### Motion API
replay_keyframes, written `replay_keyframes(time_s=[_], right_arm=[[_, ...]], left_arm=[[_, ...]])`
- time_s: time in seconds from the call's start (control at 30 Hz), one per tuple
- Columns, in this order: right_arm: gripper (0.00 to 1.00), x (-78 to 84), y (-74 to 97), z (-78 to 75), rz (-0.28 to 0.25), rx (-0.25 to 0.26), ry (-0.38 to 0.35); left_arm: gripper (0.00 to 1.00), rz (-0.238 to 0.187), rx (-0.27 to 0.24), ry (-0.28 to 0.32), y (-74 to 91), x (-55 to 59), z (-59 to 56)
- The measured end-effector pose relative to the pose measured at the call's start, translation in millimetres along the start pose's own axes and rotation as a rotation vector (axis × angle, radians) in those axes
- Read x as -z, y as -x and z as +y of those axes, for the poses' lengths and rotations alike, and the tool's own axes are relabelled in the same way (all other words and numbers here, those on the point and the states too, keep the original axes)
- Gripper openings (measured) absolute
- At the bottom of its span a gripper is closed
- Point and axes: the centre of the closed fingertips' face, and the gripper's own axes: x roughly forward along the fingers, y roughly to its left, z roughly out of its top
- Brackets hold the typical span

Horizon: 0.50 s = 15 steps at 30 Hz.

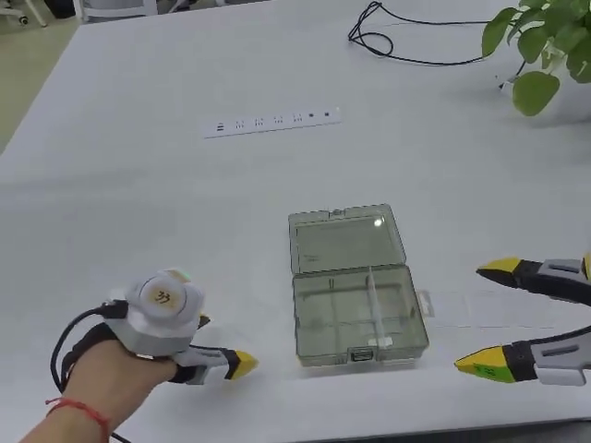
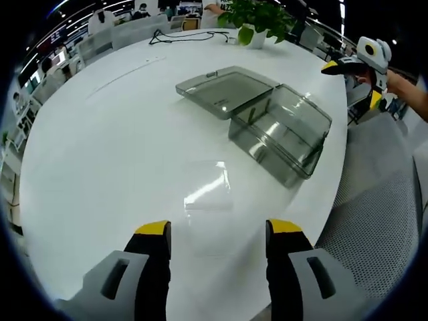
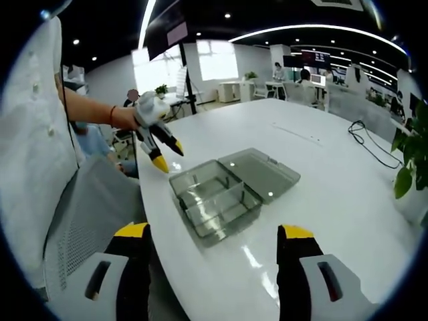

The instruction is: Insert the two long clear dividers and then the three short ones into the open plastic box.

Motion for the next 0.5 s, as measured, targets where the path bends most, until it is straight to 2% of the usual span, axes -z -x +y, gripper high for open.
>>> replay_keyframes(time_s=[0.13, 0.23, 0.43, 0.5], right_arm=[[0.77, -0.4, 1.8, -0.9, -0.012, 0.007, -0.006], [0.77, -0.4, 2.5, -1.4, -0.018, 0.011, -0.008], [0.77, 2.9, 4.0, -1.1, -0.022, 0.015, -0.015], [0.77, 4.2, 4.4, -0.4, -0.022, 0.015, -0.016]], left_arm=[[0.5, 0.041, -0.012, -0.012, -4.3, 3.9, 2.4], [0.5, 0.07, -0.016, -0.012, -6.5, 7.6, 2.0], [0.47, 0.103, -0.017, -0.024, -10.8, 11.4, -0.9], [0.46, 0.112, -0.032, -0.039, -10.1, 11.3, 0.8]])
